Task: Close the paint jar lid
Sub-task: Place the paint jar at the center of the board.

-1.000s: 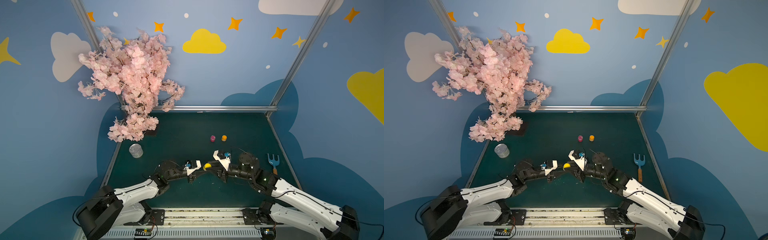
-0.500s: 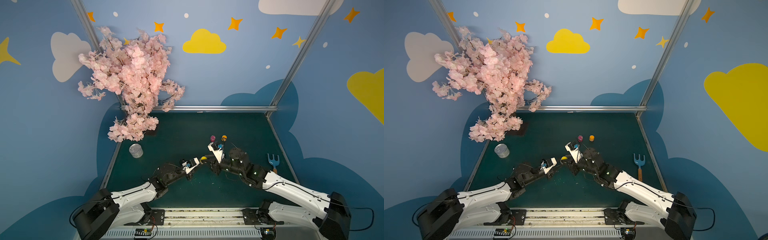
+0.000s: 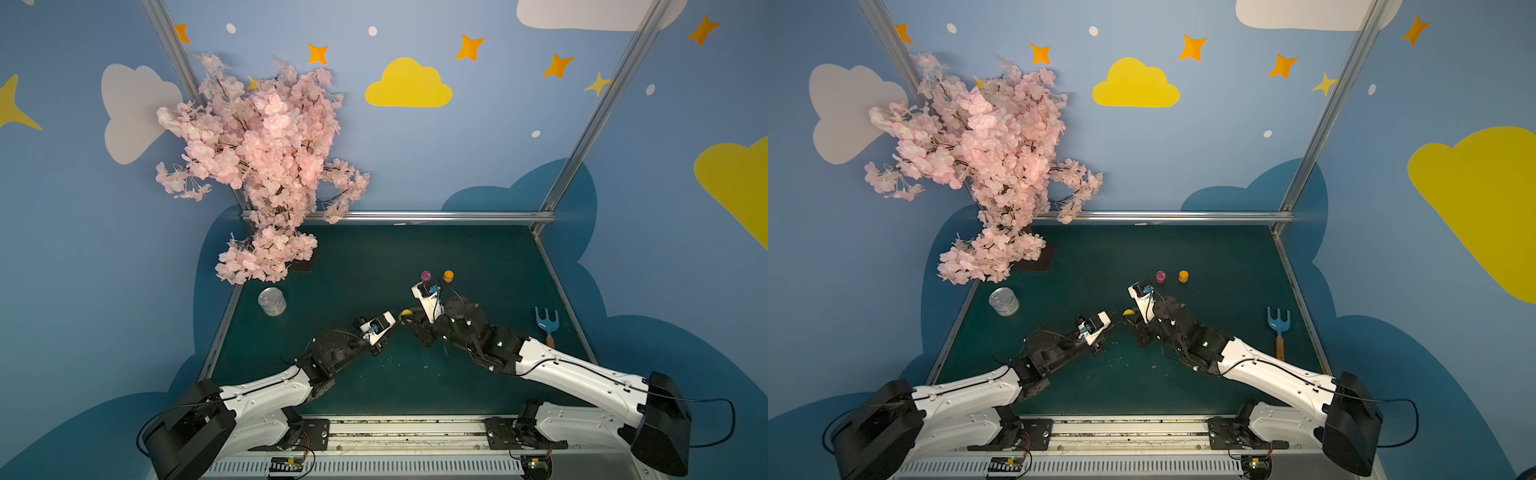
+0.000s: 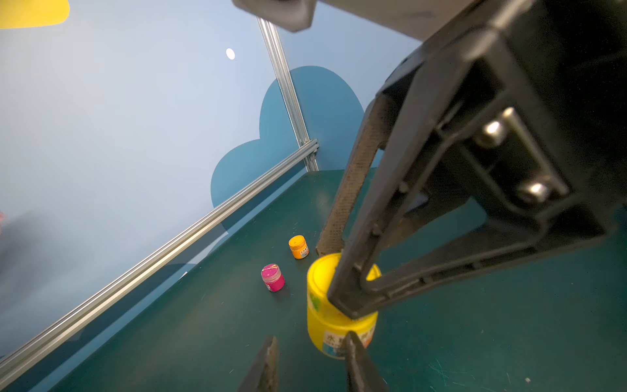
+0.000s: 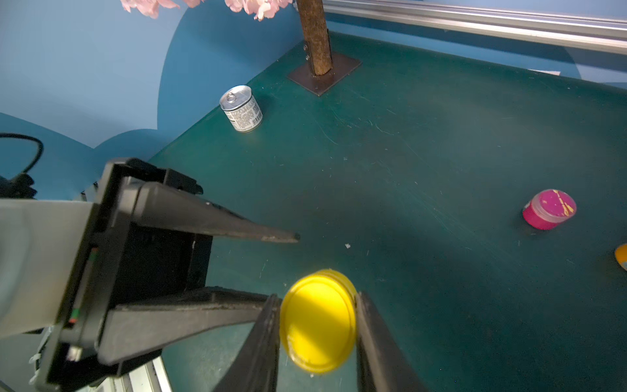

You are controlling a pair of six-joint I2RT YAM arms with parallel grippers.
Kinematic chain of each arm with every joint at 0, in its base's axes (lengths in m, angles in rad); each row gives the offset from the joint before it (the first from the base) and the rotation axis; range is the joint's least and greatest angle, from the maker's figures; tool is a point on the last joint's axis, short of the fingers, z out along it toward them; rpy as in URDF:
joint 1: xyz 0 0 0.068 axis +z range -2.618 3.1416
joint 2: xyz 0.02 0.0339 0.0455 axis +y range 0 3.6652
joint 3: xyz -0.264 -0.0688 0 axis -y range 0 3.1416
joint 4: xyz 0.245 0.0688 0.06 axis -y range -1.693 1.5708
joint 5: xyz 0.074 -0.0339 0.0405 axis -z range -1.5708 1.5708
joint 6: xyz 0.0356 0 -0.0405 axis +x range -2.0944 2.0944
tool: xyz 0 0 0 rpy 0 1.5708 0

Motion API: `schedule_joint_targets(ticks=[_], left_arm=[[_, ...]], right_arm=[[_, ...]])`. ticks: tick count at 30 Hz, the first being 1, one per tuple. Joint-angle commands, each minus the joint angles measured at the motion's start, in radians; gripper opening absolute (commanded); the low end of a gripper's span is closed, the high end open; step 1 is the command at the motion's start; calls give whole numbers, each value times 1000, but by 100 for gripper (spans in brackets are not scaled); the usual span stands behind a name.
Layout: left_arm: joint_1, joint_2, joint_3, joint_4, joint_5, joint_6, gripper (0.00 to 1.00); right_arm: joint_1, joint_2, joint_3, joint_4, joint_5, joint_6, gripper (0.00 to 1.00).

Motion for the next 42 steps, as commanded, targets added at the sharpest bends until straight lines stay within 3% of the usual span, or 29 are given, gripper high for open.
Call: schedule_joint_targets(ticks=[1,11,18,21,27,32,40,42], left_arm=[[5,6,46,-33,14,3,38],[6,6,44,-54,15,12,51],[5,15,49,-64,66,4,78],[6,16,50,-64,77,5,84],[6,15,47,-59,68,3,89],[7,13,47,-62,65,1,100],[14,36,49,-59,35,1,100],[15,52,62,-64,-24,-18,100]], right_arm=[[13,-36,37,-89,57,-6,0],[11,-136,0,-192,249,-76,0],[1,-163,3,-236,286,-83,0],[-1,-165,8,-242,286,-83,0],[-21,-151,25,-278,318,-74,0],[-86,-95,70,-367,326,-76,0],[-226,-65,123,-421,211,-115,0],[-291,-64,127,-436,182,-114,0]])
